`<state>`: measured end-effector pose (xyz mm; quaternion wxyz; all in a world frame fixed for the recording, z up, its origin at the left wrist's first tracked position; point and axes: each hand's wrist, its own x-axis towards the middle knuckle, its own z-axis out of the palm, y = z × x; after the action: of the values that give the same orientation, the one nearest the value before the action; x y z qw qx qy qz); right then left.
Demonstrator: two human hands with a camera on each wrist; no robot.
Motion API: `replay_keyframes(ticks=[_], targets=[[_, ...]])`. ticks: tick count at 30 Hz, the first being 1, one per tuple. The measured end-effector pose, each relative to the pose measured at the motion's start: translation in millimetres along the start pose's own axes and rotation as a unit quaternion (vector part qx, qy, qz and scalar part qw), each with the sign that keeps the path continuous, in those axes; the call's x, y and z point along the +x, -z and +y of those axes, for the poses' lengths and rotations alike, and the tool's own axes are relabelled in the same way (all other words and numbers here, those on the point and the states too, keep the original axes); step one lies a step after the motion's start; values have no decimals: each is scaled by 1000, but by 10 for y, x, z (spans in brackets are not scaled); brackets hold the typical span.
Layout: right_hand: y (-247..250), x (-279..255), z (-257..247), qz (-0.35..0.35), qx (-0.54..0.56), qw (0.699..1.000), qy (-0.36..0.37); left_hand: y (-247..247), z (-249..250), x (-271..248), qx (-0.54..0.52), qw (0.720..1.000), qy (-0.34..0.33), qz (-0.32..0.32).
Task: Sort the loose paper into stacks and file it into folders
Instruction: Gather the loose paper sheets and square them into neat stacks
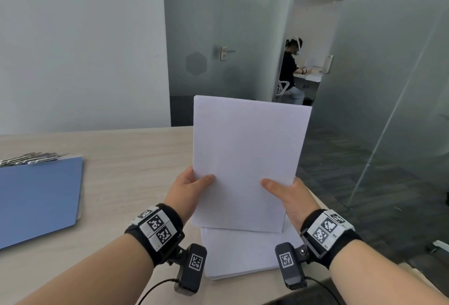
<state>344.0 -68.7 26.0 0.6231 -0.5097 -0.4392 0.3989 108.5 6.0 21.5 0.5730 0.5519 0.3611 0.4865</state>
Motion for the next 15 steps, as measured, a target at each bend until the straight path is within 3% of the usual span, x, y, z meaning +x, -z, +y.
replay_keyframes(ticks=[4, 8, 15], targets=[[-110, 7, -147, -14, -27, 999, 16, 93, 92, -3, -3, 1000, -18, 12], [-365, 34, -210, -38, -121, 991, 40, 373, 177, -79, 11, 999, -28, 38], [-1359, 127, -179, -132, -173, 974, 67, 1319, 405, -308, 53, 991, 2, 121]])
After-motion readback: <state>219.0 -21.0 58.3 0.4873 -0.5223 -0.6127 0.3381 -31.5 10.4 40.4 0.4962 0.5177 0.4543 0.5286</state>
